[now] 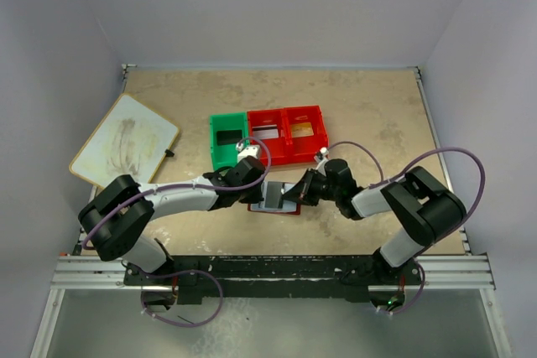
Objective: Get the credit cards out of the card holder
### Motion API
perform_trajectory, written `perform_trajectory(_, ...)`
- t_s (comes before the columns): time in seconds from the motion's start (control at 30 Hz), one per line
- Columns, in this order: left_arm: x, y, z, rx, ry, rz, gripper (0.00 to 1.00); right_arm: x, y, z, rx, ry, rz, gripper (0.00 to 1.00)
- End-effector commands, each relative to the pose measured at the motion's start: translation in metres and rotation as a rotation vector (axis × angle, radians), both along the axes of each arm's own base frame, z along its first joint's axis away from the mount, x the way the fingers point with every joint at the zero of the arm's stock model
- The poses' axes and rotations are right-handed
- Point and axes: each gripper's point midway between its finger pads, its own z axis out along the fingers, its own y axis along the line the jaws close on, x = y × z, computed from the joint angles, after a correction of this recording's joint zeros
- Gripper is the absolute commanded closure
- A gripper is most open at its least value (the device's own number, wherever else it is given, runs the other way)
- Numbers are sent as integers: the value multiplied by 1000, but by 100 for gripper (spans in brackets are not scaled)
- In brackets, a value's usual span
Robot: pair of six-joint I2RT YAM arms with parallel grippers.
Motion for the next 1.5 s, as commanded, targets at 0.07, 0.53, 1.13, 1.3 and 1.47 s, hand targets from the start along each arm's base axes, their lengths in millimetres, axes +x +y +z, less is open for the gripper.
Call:
perform_trajectory(0.07, -10, 19, -19, 103, 46, -6, 100, 4, -6, 6, -2, -20, -19, 100)
perform_trajectory(0.53, 7, -22, 46, -79, -66, -99, 73, 11, 2, 6, 9, -34, 17, 100)
perform_trajectory(1.13, -9, -3, -18, 25, 31, -96, 78, 8, 0, 8, -2, -32, 18, 100)
perform_trajectory(1.3, -14, 4, -26, 38, 46, -87, 79, 9, 1, 9, -1, -37, 20, 100)
perform_trajectory(1.47, -13, -1, -23, 17, 43, -84, 80, 10, 4, 11, 25, -42, 24, 94)
